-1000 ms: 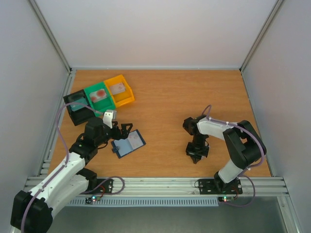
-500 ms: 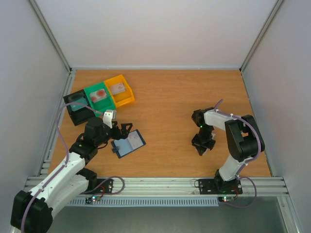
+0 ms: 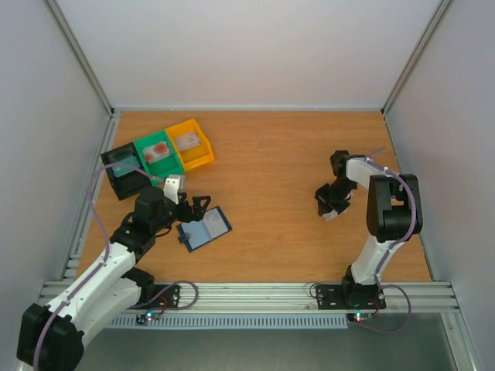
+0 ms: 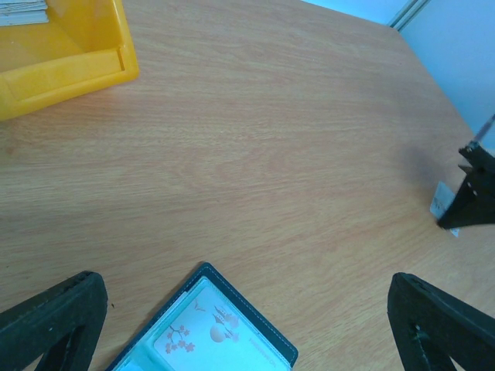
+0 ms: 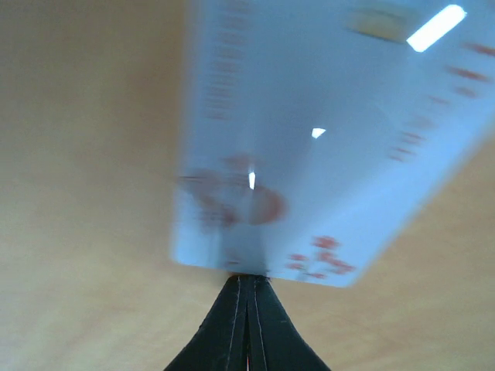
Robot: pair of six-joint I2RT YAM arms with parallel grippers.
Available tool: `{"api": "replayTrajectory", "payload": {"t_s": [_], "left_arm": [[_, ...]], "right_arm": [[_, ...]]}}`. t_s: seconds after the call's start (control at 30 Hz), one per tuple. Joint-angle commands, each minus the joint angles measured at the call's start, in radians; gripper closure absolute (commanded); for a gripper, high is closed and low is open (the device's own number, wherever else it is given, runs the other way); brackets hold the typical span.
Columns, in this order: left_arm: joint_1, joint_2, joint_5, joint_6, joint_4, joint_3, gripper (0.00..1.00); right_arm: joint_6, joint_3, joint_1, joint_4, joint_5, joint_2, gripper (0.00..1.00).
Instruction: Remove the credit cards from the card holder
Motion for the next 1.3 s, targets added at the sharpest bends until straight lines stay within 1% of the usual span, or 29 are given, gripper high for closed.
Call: {"api": "replayTrajectory", "payload": {"t_s": [0.0, 0.1, 0.2, 0.23, 0.33, 0.37, 0.43, 0.47, 0.57, 0.63, 0.67, 0.73, 0.8, 0.93, 1.07, 1.13, 1.27], "left_arm": [[0.005, -0.022, -0.013, 0.015, 0.062, -0.013, 0.01], [0.005, -0.025, -0.018, 0.02, 0.059, -0.011, 0.01], [0.006, -0.026, -0.021, 0.022, 0.055, -0.009, 0.01], [0.007, -0.027, -0.022, 0.023, 0.056, -0.009, 0.01], [0.007, -0.028, -0.024, 0.024, 0.061, -0.01, 0.0], [0.007, -0.025, -0.022, 0.022, 0.064, -0.011, 0.01], [0.007, -0.015, -0.018, 0.014, 0.073, -0.013, 0.01], [0.007, -0.01, -0.015, 0.01, 0.079, -0.012, 0.01], [0.007, 0.0, -0.006, 0.001, 0.085, -0.015, 0.01], [0.007, 0.003, -0.006, 0.001, 0.085, -0.017, 0.01], [0.007, 0.005, -0.007, 0.002, 0.085, -0.016, 0.01], [0.007, 0.005, -0.009, 0.005, 0.085, -0.016, 0.0], [0.007, 0.005, -0.008, 0.004, 0.085, -0.017, 0.01], [0.007, 0.001, 0.004, -0.005, 0.085, -0.021, 0.01], [0.008, -0.006, -0.001, -0.005, 0.085, -0.02, 0.01], [0.009, -0.007, 0.002, -0.004, 0.085, -0.02, 0.0], [0.008, -0.007, 0.004, -0.006, 0.085, -0.023, 0.01]], "right_arm": [[0.017, 0.037, -0.064, 0.275, -0.027, 0.1, 0.99], [0.036, 0.084, -0.09, 0.268, -0.061, 0.142, 0.99], [0.008, 0.111, -0.092, 0.243, -0.075, 0.159, 0.99], [-0.005, 0.116, -0.092, 0.218, -0.053, 0.152, 0.99], [-0.095, 0.132, -0.092, 0.101, 0.103, 0.099, 0.99], [-0.15, 0.139, -0.092, 0.067, 0.121, 0.084, 0.99], [-0.317, 0.167, -0.092, 0.024, 0.065, 0.073, 0.96], [-0.403, 0.185, -0.086, -0.011, 0.031, 0.072, 0.92], [-0.583, 0.236, -0.04, -0.089, 0.046, 0.05, 0.79], [-0.666, 0.256, 0.004, -0.104, 0.02, 0.021, 0.76], [-0.695, 0.254, 0.012, -0.096, -0.008, 0.002, 0.76], [-0.746, 0.242, 0.013, -0.081, -0.062, -0.033, 0.83], [-0.786, 0.241, 0.013, -0.102, -0.068, -0.04, 0.98], [-0.848, 0.242, 0.03, -0.143, 0.012, 0.014, 0.99], [-0.895, 0.253, 0.074, -0.146, 0.007, 0.056, 0.99], [-0.904, 0.263, 0.092, -0.156, 0.078, 0.098, 0.99], [-0.891, 0.287, 0.095, -0.183, 0.151, 0.171, 0.99]]}}
